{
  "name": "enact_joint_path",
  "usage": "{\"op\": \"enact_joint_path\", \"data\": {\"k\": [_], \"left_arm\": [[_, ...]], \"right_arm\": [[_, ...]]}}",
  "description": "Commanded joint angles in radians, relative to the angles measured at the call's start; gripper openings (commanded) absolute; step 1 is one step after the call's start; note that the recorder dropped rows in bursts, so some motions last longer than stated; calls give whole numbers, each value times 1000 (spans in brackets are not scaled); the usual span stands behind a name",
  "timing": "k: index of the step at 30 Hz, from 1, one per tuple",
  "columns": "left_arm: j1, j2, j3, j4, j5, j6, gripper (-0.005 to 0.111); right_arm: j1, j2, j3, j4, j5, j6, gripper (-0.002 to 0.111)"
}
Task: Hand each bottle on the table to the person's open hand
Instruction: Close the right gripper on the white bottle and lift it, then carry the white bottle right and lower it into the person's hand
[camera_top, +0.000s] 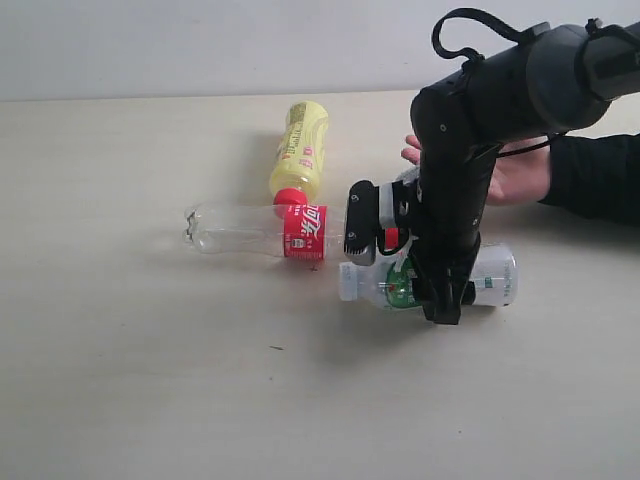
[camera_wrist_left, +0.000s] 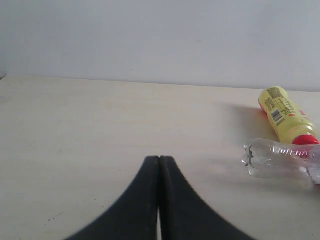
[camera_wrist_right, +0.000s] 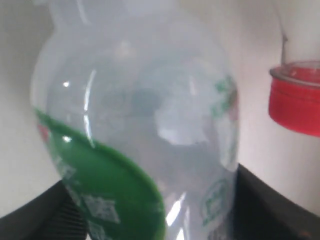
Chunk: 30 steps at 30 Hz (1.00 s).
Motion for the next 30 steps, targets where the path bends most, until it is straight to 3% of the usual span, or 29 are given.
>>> {"op": "enact_joint_path", "data": {"k": [1, 4, 6, 11, 16, 20, 25, 30], "left_arm": [[-5, -7, -1, 2, -1, -2, 0], [-5, -7, -1, 2, -1, -2, 0], [-5, -7, -1, 2, -1, -2, 0], [-5, -7, -1, 2, -1, -2, 0], [-5, -7, -1, 2, -1, -2, 0], [-5, -7, -1, 2, -1, -2, 0], [-5, -7, -1, 2, -1, -2, 0], [-5, -7, -1, 2, -1, -2, 0]], "right_arm": [[3, 1, 2, -2, 58, 11, 45], [3, 1, 2, -3, 150, 9, 10], [3, 1, 1, -3, 220, 9, 0], [3, -96, 1, -3, 375, 99, 0], [3, -264, 1, -1, 380, 175, 0], [0, -365, -23, -96, 372, 354, 0], [-81, -368, -161, -135, 380, 696, 0], [-170, -319, -270, -14, 380, 736, 0]]}}
